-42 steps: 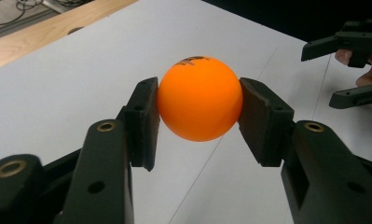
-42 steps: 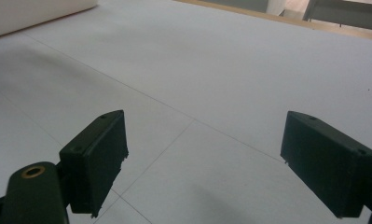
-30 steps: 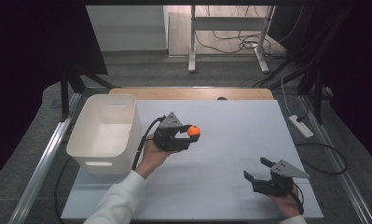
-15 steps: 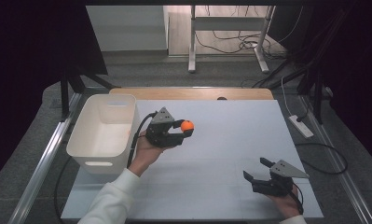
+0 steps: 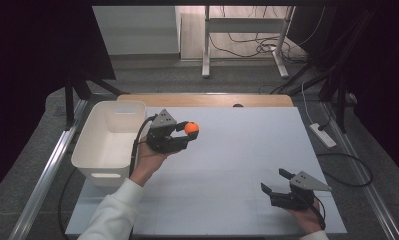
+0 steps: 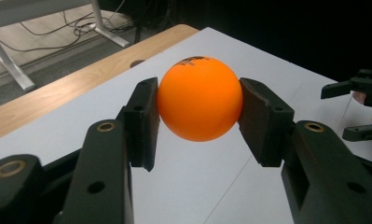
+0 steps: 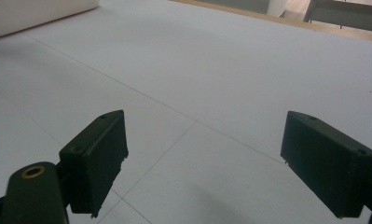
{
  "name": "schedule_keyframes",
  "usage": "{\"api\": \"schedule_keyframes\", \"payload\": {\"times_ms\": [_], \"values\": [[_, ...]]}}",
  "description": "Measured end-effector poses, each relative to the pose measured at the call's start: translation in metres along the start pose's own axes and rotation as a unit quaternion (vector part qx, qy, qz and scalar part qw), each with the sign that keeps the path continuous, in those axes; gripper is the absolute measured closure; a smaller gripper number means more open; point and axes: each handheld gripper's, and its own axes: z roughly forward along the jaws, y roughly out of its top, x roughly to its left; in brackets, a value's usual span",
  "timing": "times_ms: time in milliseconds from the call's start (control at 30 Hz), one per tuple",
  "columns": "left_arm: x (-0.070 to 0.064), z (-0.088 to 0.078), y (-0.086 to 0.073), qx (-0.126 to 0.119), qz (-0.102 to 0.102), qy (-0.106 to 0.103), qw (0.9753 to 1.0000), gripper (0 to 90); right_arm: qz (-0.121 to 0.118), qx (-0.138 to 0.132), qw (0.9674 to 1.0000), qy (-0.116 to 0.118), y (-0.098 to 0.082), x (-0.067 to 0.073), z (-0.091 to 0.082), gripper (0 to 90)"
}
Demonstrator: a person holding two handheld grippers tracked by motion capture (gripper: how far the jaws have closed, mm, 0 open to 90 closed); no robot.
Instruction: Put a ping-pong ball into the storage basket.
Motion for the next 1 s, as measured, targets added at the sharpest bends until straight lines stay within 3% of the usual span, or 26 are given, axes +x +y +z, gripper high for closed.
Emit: {"api": "schedule_keyframes", "payload": {"times_ms": [367,1000], "values": [[0.011,-0.018,0.004,-0.007,-0.005,0.019,0.9998,51.0,0.002,0.002,1.0000,-0.002,0.000,-0.001,0.001,14.7],[0.040,-0.046,-0.002,-0.018,-0.038,0.053,0.9977,51.0,0.003,0.002,1.0000,0.000,0.000,0.000,0.003,14.7]]}}
